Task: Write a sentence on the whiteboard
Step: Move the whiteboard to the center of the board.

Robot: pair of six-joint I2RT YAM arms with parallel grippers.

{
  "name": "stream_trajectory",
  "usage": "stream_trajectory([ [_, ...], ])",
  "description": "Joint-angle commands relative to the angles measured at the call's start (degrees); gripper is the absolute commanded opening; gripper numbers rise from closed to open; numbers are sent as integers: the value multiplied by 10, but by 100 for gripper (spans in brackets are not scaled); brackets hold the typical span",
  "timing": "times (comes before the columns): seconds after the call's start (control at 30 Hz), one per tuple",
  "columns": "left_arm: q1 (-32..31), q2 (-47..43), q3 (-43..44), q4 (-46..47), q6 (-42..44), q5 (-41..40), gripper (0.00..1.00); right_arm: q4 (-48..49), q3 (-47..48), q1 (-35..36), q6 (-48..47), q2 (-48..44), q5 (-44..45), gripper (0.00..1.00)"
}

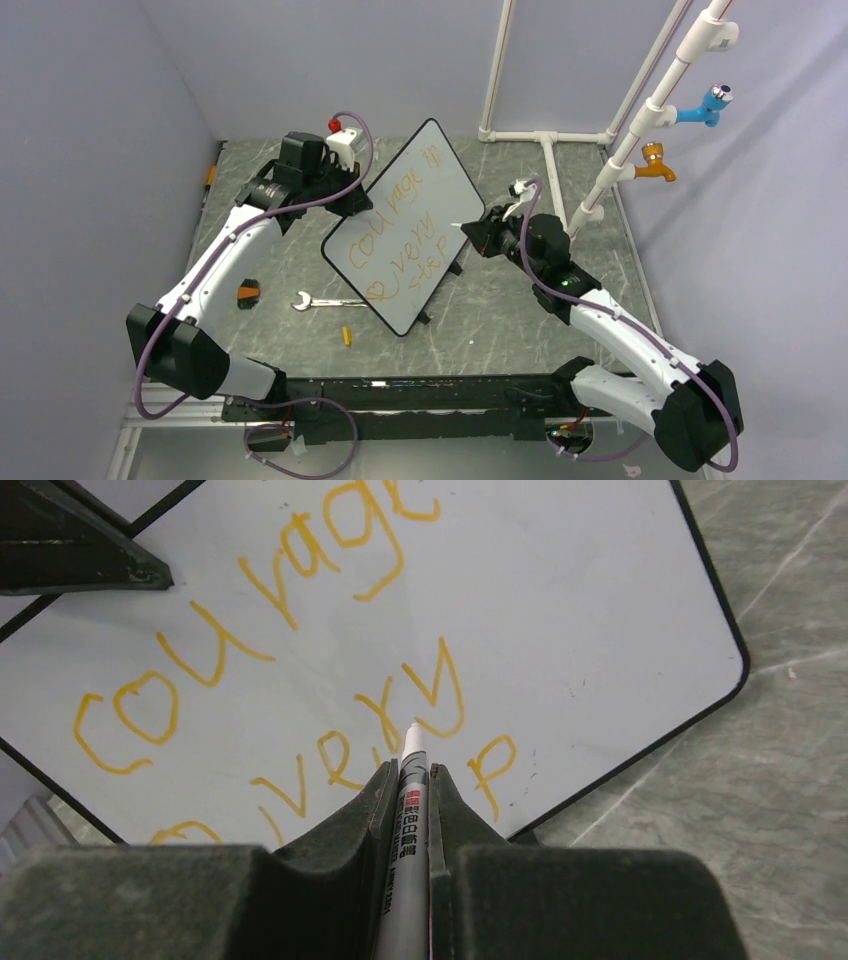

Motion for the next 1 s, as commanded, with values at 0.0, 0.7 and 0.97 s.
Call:
stream_trajectory([
  [0.0, -1, -18, -1, -47, 96, -115, 0, -32, 10, 0, -11, -28, 33, 0],
  [0.7, -12, -115, -72, -92, 46, -79, 0, -37, -9, 0, -2, -45, 58, 0],
  [0.97, 16, -118, -140, -81, 34, -70, 0, -31, -18, -1, 2, -43, 58, 0],
])
